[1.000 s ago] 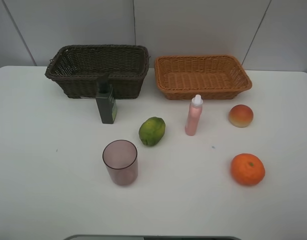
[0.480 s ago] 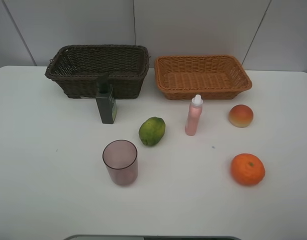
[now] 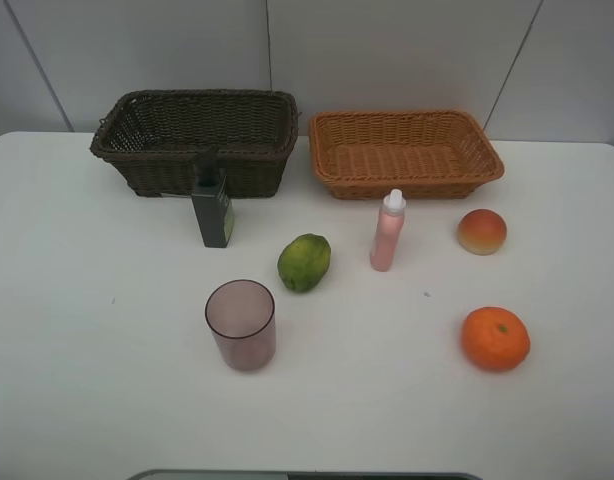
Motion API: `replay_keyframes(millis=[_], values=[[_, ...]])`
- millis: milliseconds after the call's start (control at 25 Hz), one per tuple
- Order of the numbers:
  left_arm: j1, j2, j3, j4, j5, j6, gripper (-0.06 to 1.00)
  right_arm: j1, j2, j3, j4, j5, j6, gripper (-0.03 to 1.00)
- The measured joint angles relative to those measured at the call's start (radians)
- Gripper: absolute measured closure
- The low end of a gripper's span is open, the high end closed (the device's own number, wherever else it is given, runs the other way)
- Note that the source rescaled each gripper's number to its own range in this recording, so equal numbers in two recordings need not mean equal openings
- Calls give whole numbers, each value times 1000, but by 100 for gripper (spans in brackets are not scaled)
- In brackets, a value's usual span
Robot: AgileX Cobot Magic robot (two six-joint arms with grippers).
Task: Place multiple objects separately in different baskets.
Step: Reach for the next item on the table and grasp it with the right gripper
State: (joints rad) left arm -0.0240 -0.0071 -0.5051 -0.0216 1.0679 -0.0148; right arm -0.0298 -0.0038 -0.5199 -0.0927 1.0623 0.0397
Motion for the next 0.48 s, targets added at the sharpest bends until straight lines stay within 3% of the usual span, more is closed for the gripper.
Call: replay_keyframes(millis=[480], values=[[0, 0, 0, 0, 0, 0, -6, 0, 0, 0, 0, 0, 0, 13]])
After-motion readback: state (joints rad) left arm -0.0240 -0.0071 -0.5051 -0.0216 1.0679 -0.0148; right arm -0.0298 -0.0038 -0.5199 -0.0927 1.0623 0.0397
